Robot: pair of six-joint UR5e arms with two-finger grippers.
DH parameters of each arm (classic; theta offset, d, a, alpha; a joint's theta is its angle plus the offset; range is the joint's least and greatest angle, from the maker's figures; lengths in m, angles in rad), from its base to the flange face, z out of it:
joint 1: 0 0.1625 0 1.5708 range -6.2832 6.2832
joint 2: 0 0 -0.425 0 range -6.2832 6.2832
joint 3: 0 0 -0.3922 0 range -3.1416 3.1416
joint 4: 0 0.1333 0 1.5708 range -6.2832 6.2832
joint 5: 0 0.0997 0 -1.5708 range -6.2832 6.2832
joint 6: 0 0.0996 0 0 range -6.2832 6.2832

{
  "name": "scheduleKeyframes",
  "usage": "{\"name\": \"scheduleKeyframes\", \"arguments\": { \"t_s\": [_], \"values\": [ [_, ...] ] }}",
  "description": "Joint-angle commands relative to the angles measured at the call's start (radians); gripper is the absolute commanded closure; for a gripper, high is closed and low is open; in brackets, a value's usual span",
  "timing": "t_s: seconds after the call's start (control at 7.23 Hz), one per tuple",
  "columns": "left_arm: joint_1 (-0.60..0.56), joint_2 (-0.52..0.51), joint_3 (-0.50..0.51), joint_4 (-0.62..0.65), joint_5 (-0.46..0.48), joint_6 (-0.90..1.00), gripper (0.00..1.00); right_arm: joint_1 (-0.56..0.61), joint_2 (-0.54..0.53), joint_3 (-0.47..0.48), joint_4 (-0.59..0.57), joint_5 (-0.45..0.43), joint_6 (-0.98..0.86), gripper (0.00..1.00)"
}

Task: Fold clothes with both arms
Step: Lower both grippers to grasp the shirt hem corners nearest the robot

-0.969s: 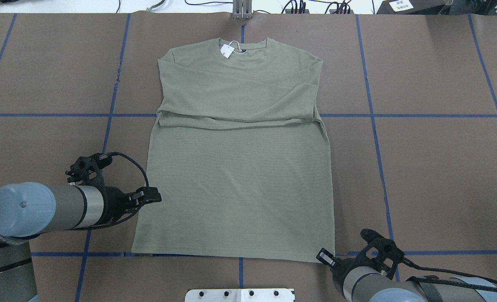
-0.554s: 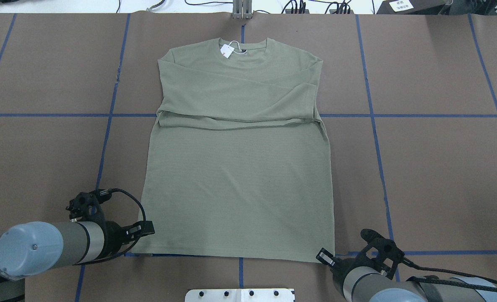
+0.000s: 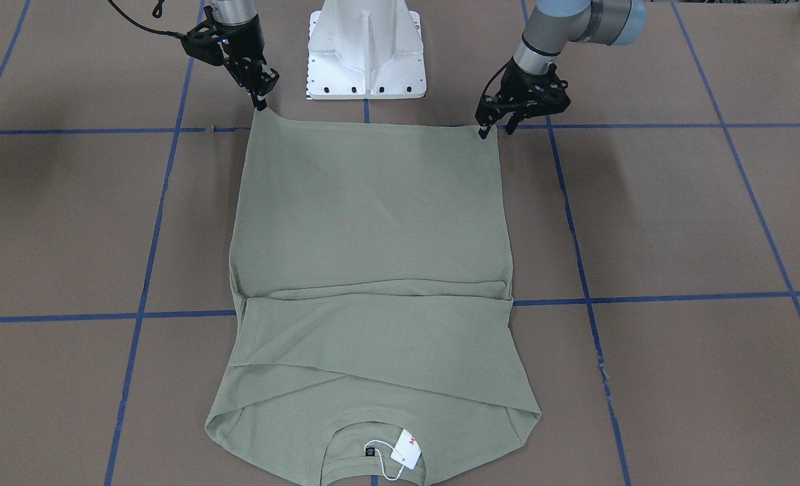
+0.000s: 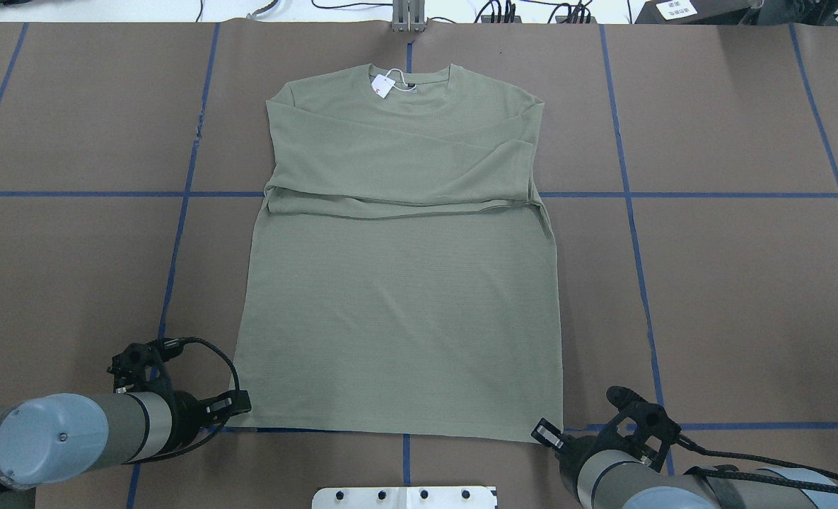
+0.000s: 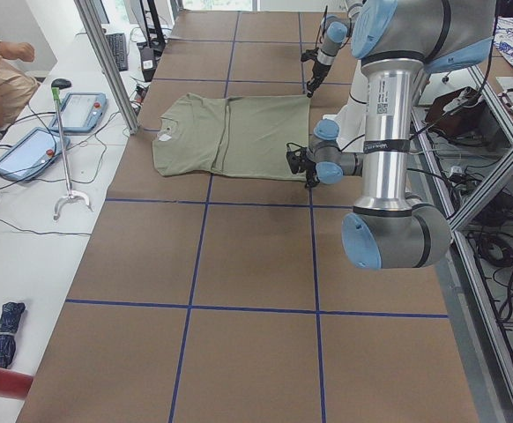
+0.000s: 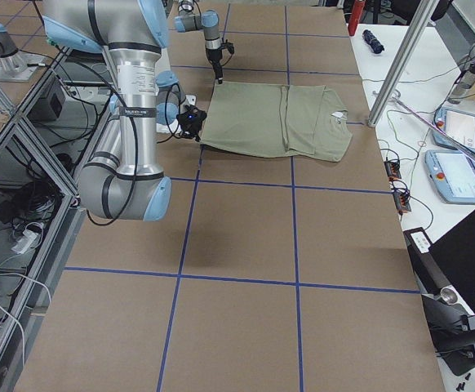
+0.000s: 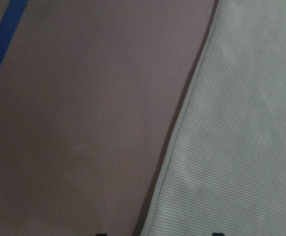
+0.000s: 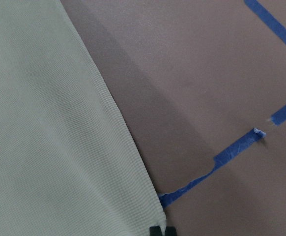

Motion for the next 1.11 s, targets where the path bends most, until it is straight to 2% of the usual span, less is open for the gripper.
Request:
{"name": "scheduleKeyframes", "arguments": {
  "t_s": [0.0, 0.14, 0.55, 0.83, 0.97],
  "values": [
    [0.002, 0.0, -0.007, 0.0, 0.0, -0.005, 0.42, 0.0, 0.001, 0.0, 0.0, 0.0, 0.0, 1.0],
    [0.004, -0.001, -0.007, 0.0, 0.0, -0.005, 0.51, 0.001, 0.001, 0.0, 0.0, 0.0, 0.002, 1.0],
    [0.022, 0.0, -0.008, 0.0, 0.0, -0.005, 1.0, 0.0, 0.002, 0.0, 0.0, -0.003, 0.002, 1.0],
    [0.039, 0.002, -0.04, 0.0, -0.001, -0.007, 1.0, 0.006, -0.002, 0.021, 0.0, -0.002, 0.002, 1.0],
    [0.041, 0.003, -0.062, 0.001, -0.001, -0.016, 1.0, 0.003, -0.021, 0.062, -0.026, 0.001, 0.002, 1.0]
  ]
}}
